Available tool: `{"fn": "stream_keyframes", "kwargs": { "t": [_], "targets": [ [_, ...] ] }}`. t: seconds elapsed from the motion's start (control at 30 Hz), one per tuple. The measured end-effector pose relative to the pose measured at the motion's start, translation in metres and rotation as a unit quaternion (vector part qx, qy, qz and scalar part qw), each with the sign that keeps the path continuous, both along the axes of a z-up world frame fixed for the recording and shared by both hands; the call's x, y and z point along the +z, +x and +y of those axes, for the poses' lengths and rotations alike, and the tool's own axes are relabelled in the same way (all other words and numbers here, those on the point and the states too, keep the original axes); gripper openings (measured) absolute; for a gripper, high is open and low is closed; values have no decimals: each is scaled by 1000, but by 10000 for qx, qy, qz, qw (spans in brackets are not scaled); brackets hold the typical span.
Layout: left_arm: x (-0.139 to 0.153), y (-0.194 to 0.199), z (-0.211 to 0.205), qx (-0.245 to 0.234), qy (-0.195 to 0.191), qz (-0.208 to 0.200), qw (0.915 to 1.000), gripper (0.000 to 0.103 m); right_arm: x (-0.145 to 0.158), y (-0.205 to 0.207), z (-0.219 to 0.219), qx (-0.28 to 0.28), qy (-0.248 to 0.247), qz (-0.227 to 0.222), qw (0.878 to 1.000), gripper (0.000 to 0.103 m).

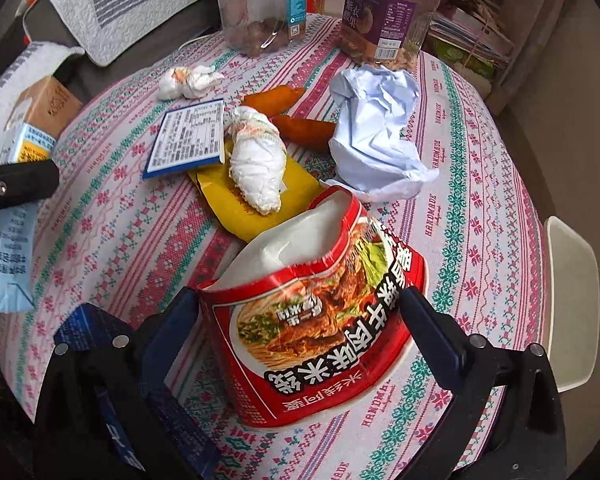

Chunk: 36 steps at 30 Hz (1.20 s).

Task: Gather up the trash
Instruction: 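Grasp the milk carton with the left tool while the right tool approaches the red noodle cup, then grasp the red noodle cup with the right tool and lift it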

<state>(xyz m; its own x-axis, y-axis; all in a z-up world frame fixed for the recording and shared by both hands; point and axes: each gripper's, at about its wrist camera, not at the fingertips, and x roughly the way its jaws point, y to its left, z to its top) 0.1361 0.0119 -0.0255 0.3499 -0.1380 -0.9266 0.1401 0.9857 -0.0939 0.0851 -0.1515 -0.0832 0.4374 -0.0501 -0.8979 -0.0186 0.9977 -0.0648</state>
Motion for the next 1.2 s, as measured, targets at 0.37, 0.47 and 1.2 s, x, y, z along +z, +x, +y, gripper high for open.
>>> {"fn": "stream_keyframes", "kwargs": {
  "t": [0.37,0.47,1.2],
  "targets": [
    [12,-4,-6,-106,-121,-285,9995,58,35,-9,-40,31,1081,-574,9925,62],
    [14,-4,-10,-113,-160,-341,9992,58,42,-11,-45,45,1181,-655,9908,56],
    [17,-2,-18,-158,-328,-405,9985,58,34,-26,-87,-421,1178,-554,9906,96]
  ]
}}
